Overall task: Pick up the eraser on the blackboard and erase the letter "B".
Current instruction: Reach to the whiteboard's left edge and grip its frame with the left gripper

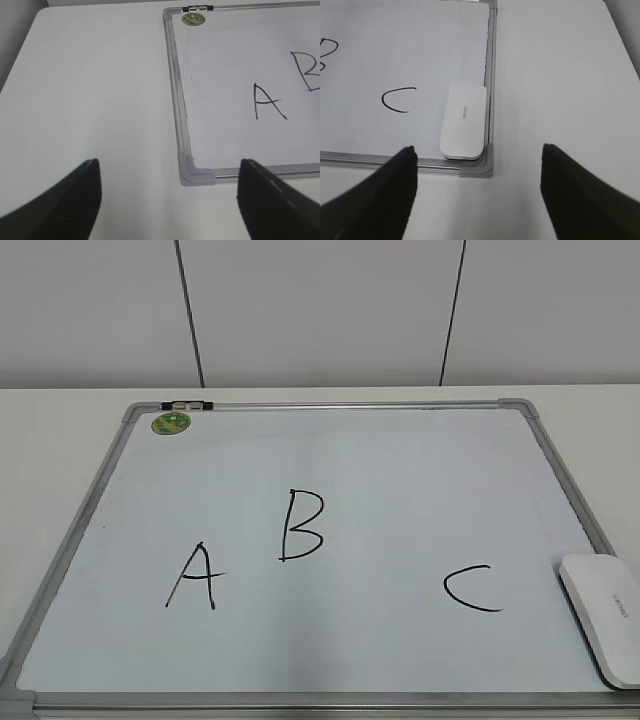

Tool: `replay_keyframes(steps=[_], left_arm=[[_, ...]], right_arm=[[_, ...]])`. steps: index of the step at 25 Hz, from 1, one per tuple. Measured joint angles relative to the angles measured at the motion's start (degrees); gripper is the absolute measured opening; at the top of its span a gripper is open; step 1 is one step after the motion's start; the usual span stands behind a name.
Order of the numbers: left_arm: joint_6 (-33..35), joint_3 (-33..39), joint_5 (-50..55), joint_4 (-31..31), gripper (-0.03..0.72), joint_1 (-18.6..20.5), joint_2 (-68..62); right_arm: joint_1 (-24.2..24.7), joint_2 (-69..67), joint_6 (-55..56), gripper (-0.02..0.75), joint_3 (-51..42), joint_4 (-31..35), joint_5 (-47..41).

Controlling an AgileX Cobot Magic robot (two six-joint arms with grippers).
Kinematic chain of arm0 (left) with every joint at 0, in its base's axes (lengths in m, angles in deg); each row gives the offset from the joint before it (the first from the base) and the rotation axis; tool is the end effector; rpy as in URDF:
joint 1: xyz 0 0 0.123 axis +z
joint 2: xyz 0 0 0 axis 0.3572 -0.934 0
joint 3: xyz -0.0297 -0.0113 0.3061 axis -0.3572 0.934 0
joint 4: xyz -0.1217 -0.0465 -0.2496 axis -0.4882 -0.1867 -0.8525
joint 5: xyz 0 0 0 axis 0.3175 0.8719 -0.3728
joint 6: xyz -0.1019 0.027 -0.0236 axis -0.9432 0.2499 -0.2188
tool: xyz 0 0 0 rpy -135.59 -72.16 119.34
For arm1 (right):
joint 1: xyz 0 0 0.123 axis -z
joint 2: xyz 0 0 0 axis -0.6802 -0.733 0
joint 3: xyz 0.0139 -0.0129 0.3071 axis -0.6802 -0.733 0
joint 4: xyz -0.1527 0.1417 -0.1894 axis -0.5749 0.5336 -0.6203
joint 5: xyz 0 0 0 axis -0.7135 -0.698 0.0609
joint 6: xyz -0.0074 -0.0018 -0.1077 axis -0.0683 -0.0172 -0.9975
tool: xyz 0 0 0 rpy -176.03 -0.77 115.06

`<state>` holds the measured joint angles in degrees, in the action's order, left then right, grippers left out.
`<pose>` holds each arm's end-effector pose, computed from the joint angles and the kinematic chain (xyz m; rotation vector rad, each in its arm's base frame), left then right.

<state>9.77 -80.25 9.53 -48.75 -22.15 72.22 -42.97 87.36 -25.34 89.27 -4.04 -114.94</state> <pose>0.0214 -0.0058 0.2907 0.0248 2.1231 -0.0817 0.0063 0.0007 0.2782 -0.1150 2.0992 -0.0544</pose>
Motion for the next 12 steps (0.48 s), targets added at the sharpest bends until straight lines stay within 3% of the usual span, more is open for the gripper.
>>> replay_keyframes(steps=[12], left_arm=[[0.00,-9.59,-11.27,-0.86,0.610,0.00,-30.79]], right_arm=[[0.00,0.00,0.00,0.591,0.00,0.00,0.00]])
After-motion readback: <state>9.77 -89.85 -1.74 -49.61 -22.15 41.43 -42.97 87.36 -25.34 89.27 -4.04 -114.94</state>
